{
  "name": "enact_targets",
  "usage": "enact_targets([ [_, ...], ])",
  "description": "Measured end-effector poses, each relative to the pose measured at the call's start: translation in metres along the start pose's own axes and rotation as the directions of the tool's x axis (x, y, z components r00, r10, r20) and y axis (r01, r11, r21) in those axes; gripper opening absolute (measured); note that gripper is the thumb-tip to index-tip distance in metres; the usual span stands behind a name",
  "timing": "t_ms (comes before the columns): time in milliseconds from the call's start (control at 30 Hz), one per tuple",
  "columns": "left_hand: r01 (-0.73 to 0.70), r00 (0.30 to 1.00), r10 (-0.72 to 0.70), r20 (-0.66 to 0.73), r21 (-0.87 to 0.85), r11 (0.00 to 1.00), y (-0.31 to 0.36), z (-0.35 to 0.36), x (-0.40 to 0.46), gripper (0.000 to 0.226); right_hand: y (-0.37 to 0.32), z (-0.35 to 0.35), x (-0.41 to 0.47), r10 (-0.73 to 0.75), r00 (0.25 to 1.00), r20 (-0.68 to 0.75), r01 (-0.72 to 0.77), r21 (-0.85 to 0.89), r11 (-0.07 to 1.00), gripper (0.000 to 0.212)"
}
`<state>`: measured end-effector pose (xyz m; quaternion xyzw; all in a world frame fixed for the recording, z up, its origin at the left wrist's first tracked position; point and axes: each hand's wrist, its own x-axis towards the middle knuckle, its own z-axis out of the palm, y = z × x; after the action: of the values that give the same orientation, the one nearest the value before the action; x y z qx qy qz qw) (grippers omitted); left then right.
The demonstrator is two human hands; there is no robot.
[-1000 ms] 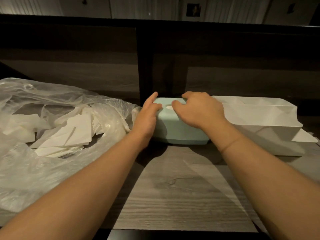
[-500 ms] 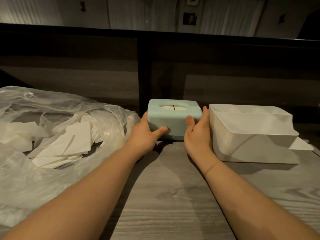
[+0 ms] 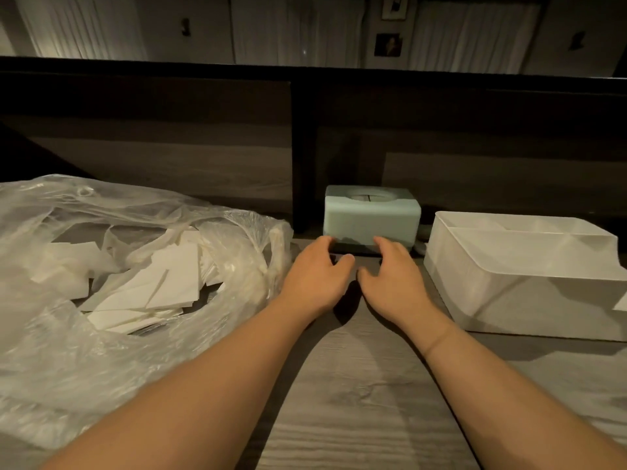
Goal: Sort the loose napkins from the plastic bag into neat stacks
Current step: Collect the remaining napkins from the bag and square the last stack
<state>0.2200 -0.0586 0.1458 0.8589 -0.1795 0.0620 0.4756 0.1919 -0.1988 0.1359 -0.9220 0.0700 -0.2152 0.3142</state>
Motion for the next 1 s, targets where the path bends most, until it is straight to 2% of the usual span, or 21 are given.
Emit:
enact_targets([
  [133,-0.022,0.999,0.021,0.026,0.029,0.999,0.000,0.001,0.000,0.035,0.000,0.000,0.001,0.002,0.996,0.093,0.003,-0.054,0.999,0.056],
  [233,-0.019,0.999,0.019,0.038,-0.004,1.000,0.004,-0.003,-0.005,0.037,-0.005,-0.003,-0.003,-0.012,0.997,0.083,0.018,-0.072,0.997,0.042],
  [367,-0.012,0.999,0.019,0.041,-0.175,0.985,0.023,-0.015,-0.015,0.034,-0.018,-0.011,-0.017,-0.068,0.995,-0.067,0.075,0.106,0.992,0.026],
  [467,0.013,1.000,-0.014,0.001,-0.262,0.965,0.043,-0.030,-0.018,0.030,-0.032,-0.009,-0.029,-0.142,0.987,-0.079,0.160,0.291,0.943,0.034],
  [533,0.009,1.000,-0.012,-0.014,-0.180,0.984,0.052,-0.047,-0.020,0.030,-0.046,-0.005,-0.033,-0.185,0.979,-0.088,0.204,0.342,0.917,0.041],
  [633,-0.031,0.998,0.029,-0.047,-0.062,0.998,0.053,-0.086,-0.027,0.030,-0.074,0.005,-0.042,-0.254,0.967,-0.025,0.242,0.410,0.879,0.032],
  [700,-0.040,0.994,0.043,-0.099,0.027,0.999,0.043,-0.118,-0.033,0.024,-0.093,0.015,-0.048,-0.394,0.916,0.067,0.349,0.346,0.871,0.023],
  [767,-0.002,0.989,0.022,-0.146,0.139,0.990,0.026,-0.150,-0.041,0.018,-0.112,0.025,-0.050,-0.509,0.833,0.216,0.469,0.213,0.857,0.009],
  [800,0.033,0.988,0.000,-0.152,0.213,0.977,0.016,-0.166,-0.045,0.018,-0.122,0.029,-0.049,-0.540,0.785,0.305,0.524,0.138,0.840,0.008],
  [867,0.122,0.988,-0.073,-0.135,0.404,0.906,-0.007,-0.194,-0.056,0.022,-0.140,0.036,-0.049,-0.552,0.689,0.468,0.603,0.051,0.796,0.017],
  [900,0.164,0.985,-0.113,-0.128,0.518,0.839,-0.018,-0.207,-0.062,0.025,-0.146,0.038,-0.049,-0.537,0.661,0.523,0.615,0.032,0.788,0.020],
  [1000,0.246,0.966,-0.206,-0.155,0.795,0.554,-0.047,-0.240,-0.083,0.031,-0.149,0.040,-0.053,-0.451,0.671,0.589,0.603,-0.079,0.794,0.032],
])
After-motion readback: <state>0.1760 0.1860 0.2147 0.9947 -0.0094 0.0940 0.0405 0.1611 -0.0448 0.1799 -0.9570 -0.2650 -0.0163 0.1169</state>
